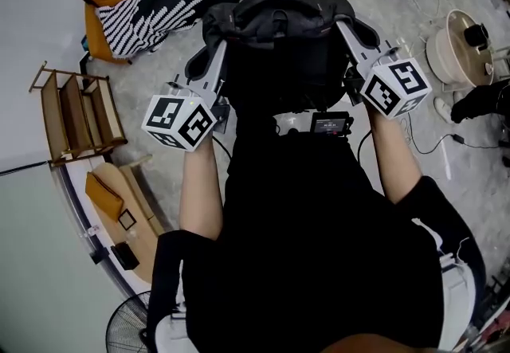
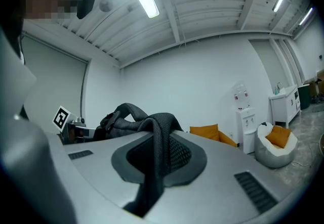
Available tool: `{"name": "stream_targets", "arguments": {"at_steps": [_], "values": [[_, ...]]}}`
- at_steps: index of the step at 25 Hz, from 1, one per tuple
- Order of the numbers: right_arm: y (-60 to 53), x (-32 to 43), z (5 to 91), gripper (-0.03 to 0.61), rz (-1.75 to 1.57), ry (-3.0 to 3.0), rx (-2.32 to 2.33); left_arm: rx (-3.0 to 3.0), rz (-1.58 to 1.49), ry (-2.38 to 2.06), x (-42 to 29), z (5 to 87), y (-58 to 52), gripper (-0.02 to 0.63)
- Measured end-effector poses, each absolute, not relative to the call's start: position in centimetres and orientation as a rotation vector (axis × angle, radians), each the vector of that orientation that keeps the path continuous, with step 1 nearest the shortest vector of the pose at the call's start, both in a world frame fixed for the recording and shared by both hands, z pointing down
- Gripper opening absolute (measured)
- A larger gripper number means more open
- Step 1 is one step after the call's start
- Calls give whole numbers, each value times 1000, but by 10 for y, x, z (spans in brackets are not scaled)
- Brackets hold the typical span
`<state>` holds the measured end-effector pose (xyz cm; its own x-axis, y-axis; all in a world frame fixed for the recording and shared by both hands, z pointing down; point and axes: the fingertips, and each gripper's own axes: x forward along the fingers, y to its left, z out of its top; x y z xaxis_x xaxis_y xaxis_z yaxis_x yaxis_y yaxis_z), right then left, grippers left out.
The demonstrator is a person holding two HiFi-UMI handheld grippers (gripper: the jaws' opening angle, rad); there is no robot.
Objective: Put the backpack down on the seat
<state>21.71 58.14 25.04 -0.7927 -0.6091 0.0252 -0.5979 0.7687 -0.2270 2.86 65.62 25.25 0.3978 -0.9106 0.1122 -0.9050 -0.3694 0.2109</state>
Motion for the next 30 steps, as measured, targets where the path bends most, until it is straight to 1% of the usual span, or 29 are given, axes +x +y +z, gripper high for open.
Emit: {"name": "stream_targets", "arguments": {"at_steps": [9, 15, 21, 30], "values": [[535, 201, 264, 44, -333, 2932, -1055, 2434, -15, -1542, 12, 266, 604, 37], [480, 187, 263, 44, -425, 2899, -1063, 2463, -9, -1500, -5, 263, 544, 37], [418, 155, 263, 44, -446, 2876, -1122, 2488, 5, -1439, -40, 261, 476, 37], [339, 114, 248, 44, -379, 2846, -1165, 2556, -47, -1406, -83, 247, 388, 37]]}}
